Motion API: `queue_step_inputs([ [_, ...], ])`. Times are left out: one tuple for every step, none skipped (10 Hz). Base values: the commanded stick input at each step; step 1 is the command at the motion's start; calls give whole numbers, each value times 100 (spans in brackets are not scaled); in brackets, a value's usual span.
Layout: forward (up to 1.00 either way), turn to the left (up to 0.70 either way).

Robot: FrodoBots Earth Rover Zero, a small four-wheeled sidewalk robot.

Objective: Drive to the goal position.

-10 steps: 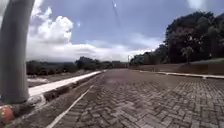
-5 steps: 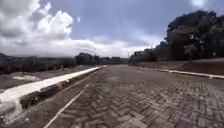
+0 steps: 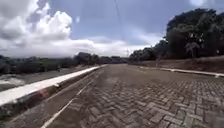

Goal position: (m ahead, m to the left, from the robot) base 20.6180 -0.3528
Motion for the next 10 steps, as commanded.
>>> queue_step_inputs([
  [100,0],
  [100,0],
  [100,0],
  [100,0],
  [100,0],
  [100,0],
  [100,0],
  [100,0],
  [100,0],
  [100,0],
])
